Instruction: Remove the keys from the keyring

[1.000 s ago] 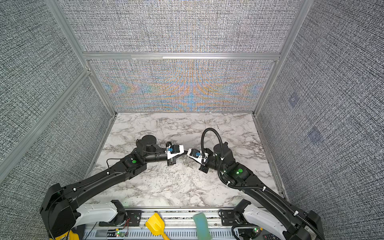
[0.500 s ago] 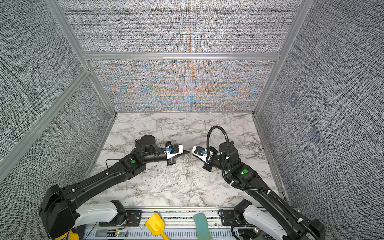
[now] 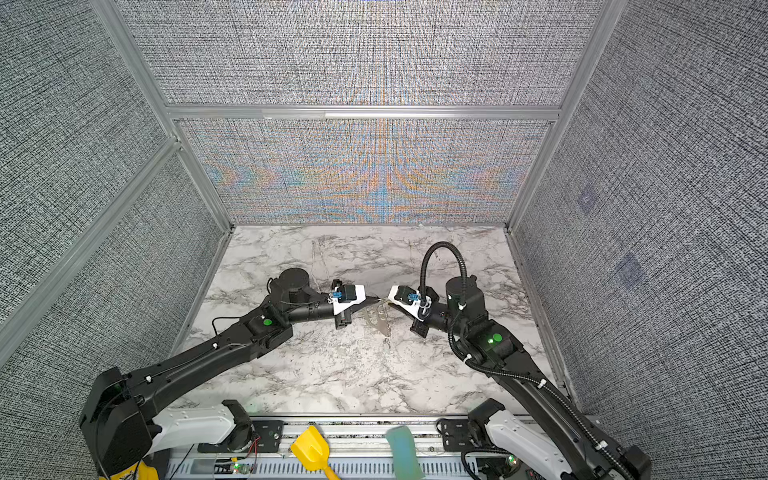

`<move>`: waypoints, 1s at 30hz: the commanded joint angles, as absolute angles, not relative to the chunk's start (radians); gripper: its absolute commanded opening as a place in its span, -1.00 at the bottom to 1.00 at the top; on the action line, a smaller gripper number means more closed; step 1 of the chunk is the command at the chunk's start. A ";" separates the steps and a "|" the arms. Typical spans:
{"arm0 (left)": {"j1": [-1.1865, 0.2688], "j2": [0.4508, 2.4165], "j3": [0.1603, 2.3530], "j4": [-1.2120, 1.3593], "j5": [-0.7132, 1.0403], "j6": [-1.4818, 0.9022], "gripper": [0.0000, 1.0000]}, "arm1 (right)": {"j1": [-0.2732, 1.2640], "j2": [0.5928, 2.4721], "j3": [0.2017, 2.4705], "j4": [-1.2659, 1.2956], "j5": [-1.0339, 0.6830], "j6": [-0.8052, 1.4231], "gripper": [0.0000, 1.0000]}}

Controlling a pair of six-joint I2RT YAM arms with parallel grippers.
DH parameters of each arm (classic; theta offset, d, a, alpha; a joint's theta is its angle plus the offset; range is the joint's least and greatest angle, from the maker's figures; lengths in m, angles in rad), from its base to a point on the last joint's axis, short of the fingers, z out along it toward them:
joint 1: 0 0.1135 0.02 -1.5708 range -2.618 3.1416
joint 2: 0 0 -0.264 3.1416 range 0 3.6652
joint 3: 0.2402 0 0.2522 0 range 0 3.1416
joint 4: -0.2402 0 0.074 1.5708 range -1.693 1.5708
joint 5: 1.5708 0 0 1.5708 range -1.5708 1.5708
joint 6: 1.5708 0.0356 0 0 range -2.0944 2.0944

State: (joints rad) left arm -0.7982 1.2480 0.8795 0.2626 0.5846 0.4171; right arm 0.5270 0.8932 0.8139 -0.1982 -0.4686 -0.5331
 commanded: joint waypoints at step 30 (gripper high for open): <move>-0.774 1.316 0.851 0.552 0.712 0.202 -1.00 | 0.508 1.000 0.901 -0.224 -0.661 -0.473 -1.00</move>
State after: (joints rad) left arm -0.7753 1.3136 0.8482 0.5060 0.6918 0.2085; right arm 0.5064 0.9970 0.8982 -0.2405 -0.6296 -0.4789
